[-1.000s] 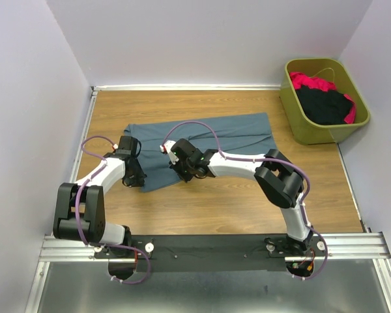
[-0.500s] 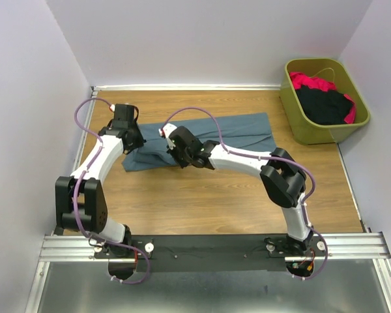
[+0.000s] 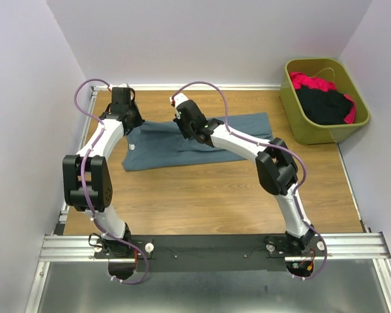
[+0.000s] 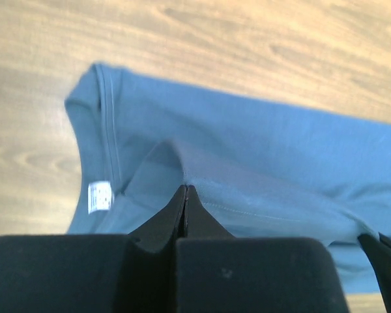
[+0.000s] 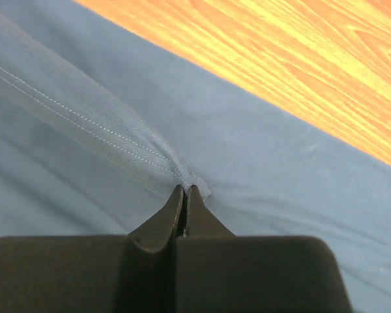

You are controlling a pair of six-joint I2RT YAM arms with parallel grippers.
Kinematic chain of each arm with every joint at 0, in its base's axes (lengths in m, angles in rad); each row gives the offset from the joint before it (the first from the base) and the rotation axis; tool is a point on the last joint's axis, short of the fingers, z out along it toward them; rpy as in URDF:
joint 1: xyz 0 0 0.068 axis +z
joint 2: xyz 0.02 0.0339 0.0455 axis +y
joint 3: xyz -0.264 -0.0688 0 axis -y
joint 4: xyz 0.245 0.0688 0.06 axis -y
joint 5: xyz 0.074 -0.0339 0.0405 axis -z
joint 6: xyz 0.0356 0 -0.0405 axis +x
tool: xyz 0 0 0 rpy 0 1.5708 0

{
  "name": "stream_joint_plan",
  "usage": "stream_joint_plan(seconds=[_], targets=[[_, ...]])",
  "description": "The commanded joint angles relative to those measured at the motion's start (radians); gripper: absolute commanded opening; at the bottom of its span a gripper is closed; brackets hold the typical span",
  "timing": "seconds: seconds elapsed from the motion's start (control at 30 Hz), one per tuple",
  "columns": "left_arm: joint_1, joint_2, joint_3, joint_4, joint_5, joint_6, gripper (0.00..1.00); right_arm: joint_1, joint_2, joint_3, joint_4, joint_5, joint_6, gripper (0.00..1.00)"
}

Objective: Fold and stack the t-shirts
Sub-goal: Fold the tshirt

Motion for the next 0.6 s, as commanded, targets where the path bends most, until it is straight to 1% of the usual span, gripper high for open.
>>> stream_joint_plan(seconds=[0.0,0.03,0.2,0.3,0.57], targets=[[0.023,0.05,0.033,0.092,0.057,0.023,0.0,-0.016,0.083,0.075,0.0,0.05,-0.014,0.04],[0.023,0.058,0.033,0.097,0.06,0.022,0.0,-0.018,0.098,0.081,0.0,0.046,-0.043,0.04],[0.026,0.099,0.008,0.129,0.102,0.022,0.0,-0.019,0.126,0.089,0.0,0.013,-0.038,0.07],[0.028,0.107,-0.01,0.136,0.129,0.017,0.0,-0.019,0.135,0.087,0.0,0.0,-0.032,0.07],[0.043,0.118,-0.045,0.122,0.14,0.014,0.0,-0.019,0.11,0.064,-0.001,-0.062,-0.025,0.07]])
